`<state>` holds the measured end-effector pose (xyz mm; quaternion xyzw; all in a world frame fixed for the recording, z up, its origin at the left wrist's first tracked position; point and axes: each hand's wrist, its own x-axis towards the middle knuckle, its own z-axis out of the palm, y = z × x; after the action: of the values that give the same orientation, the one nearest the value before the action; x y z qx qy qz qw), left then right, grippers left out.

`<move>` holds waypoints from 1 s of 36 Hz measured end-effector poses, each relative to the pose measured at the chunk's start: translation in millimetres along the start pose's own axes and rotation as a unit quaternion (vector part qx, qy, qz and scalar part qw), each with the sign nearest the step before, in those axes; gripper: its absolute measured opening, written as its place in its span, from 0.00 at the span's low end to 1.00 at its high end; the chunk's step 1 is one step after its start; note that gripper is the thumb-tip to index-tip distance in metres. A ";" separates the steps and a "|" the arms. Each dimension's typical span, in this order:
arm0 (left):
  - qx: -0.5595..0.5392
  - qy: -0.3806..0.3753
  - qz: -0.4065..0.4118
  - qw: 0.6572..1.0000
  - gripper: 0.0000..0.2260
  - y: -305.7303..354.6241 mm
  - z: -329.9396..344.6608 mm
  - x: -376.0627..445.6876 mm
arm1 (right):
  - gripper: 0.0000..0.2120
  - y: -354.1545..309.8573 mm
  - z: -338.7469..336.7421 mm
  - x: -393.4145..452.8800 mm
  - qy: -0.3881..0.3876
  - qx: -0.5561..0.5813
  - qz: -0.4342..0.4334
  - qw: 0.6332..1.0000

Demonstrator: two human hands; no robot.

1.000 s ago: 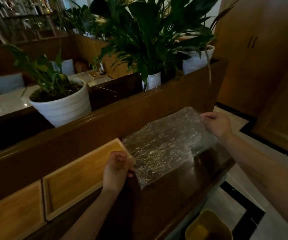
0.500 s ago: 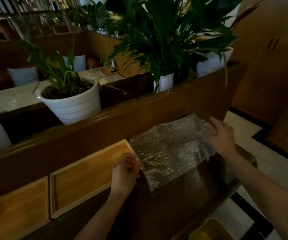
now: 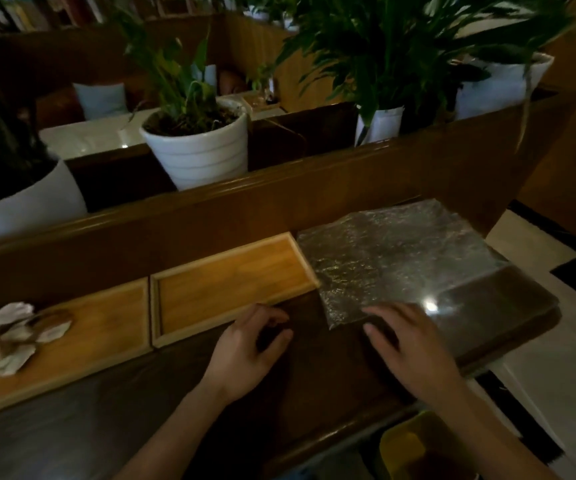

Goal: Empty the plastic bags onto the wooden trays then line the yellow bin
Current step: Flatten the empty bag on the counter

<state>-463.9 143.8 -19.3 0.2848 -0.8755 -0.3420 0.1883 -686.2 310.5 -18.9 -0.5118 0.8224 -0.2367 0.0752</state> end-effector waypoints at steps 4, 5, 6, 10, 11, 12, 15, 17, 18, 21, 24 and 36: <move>0.032 -0.023 -0.013 0.999 0.12 -9.6 -19.7 -32.6 | 0.20 -31.7 17.9 -10.9 -0.059 -0.013 -0.061 0.996; 0.041 -0.027 -0.013 0.999 0.14 -12.1 -24.6 -40.5 | 0.21 -38.9 21.9 -12.3 -0.070 -0.005 -0.077 0.995; 0.054 -0.029 -0.011 0.998 0.15 -14.6 -29.6 -48.6 | 0.21 -46.5 25.1 -13.0 -0.081 0.002 -0.088 0.993; 0.121 -0.024 -0.007 0.992 0.18 -27.6 -49.8 -82.2 | 0.20 -75.4 38.6 -11.5 -0.109 -0.002 -0.142 0.984; 0.135 -0.024 -0.011 0.991 0.18 -31.5 -55.5 -90.5 | 0.19 -84.3 41.8 -10.8 -0.116 -0.009 -0.154 0.981; 0.147 -0.025 -0.016 0.989 0.18 -35.4 -61.3 -98.3 | 0.18 -93.2 45.0 -10.0 -0.125 -0.013 -0.163 0.979; 0.162 -0.029 -0.044 0.985 0.19 -45.9 -81.5 -120.5 | 0.16 -120.5 56.3 -8.0 -0.149 -0.022 -0.194 0.969; 0.174 -0.026 -0.063 0.982 0.19 -54.4 -95.7 -135.5 | 0.16 -139.9 64.4 -7.3 -0.166 -0.023 -0.216 0.962; 0.181 -0.023 -0.070 0.981 0.19 -59.5 -102.7 -143.4 | 0.16 -149.6 69.0 -7.0 -0.174 -0.020 -0.223 0.959; 0.188 -0.022 -0.102 0.977 0.18 -75.2 -124.2 -167.2 | 0.15 -179.3 83.9 -6.8 -0.180 -0.014 -0.241 0.954; 0.198 -0.022 -0.126 0.972 0.19 -90.2 -147.9 -191.6 | 0.15 -212.7 98.6 -6.9 -0.177 -0.018 -0.257 0.950; 0.204 -0.032 -0.204 0.957 0.13 -165.2 -260.5 -277.8 | 0.14 -354.0 148.7 3.8 -0.243 -0.040 -0.310 0.918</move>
<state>-53.2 90.3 7.6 0.4786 -0.8555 -0.1961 0.0245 -348.1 131.8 16.3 -0.7852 0.5880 -0.0832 0.1752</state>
